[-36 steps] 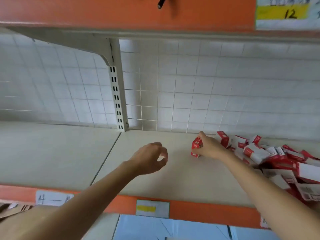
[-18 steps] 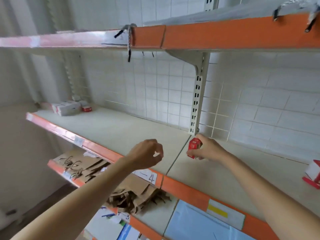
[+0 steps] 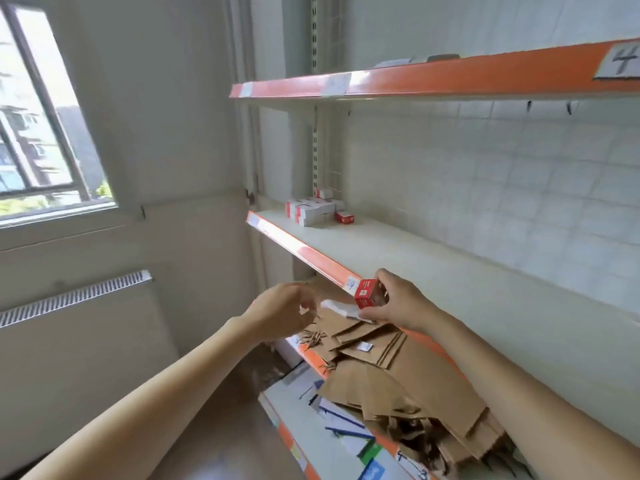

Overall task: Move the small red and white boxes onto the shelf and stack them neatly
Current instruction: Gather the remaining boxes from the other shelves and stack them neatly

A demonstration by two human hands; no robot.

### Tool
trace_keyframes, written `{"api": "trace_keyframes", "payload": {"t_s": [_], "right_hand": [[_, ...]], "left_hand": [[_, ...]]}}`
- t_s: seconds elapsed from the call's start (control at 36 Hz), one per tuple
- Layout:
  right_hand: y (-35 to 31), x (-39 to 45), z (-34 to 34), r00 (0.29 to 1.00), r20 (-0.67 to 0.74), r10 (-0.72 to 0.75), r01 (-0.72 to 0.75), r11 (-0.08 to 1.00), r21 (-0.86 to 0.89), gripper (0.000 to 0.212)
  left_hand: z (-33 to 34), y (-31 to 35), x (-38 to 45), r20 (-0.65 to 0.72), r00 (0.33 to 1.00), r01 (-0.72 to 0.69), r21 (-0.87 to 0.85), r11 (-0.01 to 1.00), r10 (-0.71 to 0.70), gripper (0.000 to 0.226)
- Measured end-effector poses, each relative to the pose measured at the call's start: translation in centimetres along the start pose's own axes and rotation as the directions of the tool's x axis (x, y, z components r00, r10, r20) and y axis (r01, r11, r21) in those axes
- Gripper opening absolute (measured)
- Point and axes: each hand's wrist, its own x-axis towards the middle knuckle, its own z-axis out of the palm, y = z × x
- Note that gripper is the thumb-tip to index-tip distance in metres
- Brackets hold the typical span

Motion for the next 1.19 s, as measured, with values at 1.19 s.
{"api": "trace_keyframes", "payload": {"t_s": [1.19], "right_hand": [[11.6, 26.8, 0.9, 0.964, -0.115, 0.24, -0.23, 0.969, 0.09, 0.047]], "left_hand": [[5.2, -13.0, 28.9, 0.061, 0.977, -0.2, -0.062, 0.978, 0.204, 0.019]]}}
